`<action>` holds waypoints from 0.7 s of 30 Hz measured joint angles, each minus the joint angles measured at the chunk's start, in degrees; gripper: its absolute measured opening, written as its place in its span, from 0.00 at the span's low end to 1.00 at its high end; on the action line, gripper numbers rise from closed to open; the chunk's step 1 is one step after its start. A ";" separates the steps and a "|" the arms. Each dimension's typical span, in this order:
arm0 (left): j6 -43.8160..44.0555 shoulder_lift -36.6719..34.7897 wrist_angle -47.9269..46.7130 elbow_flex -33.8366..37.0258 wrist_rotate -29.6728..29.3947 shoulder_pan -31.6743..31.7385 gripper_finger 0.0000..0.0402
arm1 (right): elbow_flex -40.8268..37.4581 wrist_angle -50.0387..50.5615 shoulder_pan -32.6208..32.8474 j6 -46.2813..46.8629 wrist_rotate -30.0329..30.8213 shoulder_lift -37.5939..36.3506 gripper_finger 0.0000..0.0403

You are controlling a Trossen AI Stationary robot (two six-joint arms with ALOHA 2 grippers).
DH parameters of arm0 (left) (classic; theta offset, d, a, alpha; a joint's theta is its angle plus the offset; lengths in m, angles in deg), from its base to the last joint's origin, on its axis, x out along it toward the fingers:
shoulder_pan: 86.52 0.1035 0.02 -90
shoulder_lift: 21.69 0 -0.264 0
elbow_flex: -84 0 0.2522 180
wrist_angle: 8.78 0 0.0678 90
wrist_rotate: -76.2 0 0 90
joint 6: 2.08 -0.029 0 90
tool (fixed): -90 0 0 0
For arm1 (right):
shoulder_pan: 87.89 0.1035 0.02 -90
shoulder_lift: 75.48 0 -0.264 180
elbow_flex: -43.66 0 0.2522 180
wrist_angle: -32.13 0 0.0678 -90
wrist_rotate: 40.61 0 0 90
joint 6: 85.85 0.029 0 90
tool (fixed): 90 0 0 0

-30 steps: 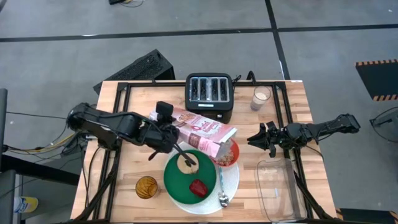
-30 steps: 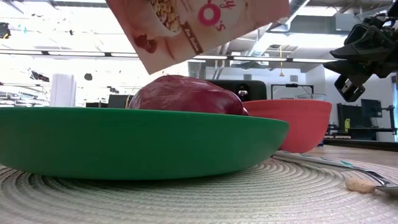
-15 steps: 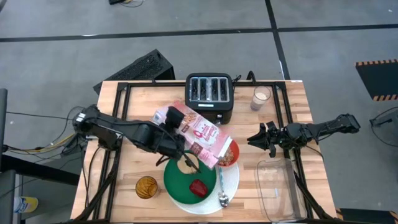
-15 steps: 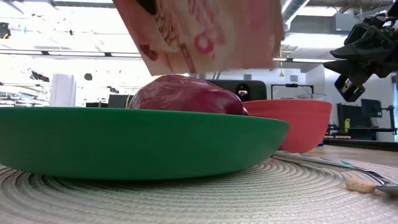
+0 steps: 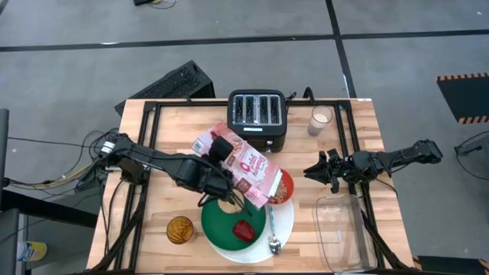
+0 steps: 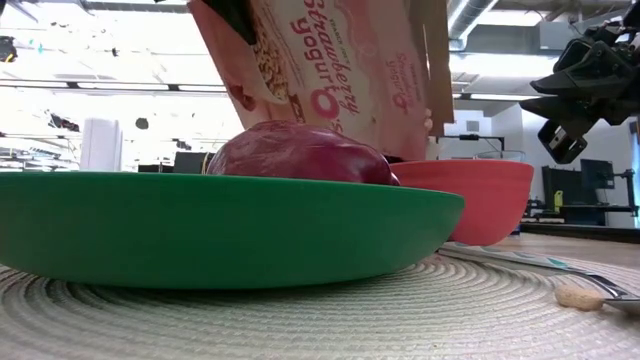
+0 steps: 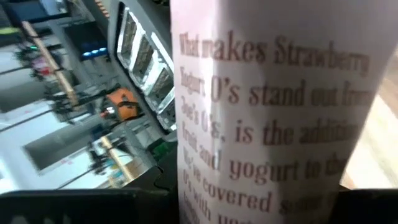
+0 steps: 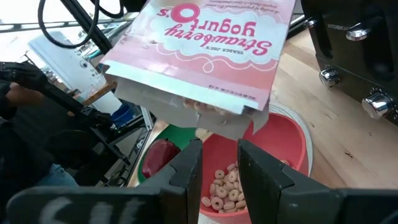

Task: Arrange a breakfast setting
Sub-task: Pour the cereal from the cereal box into the orange bowl

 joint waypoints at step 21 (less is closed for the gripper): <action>-1.35 0.26 -0.57 -1.14 1.50 1.14 0.31 | 0.00 0.00 0.01 0.02 0.00 0.00 0.31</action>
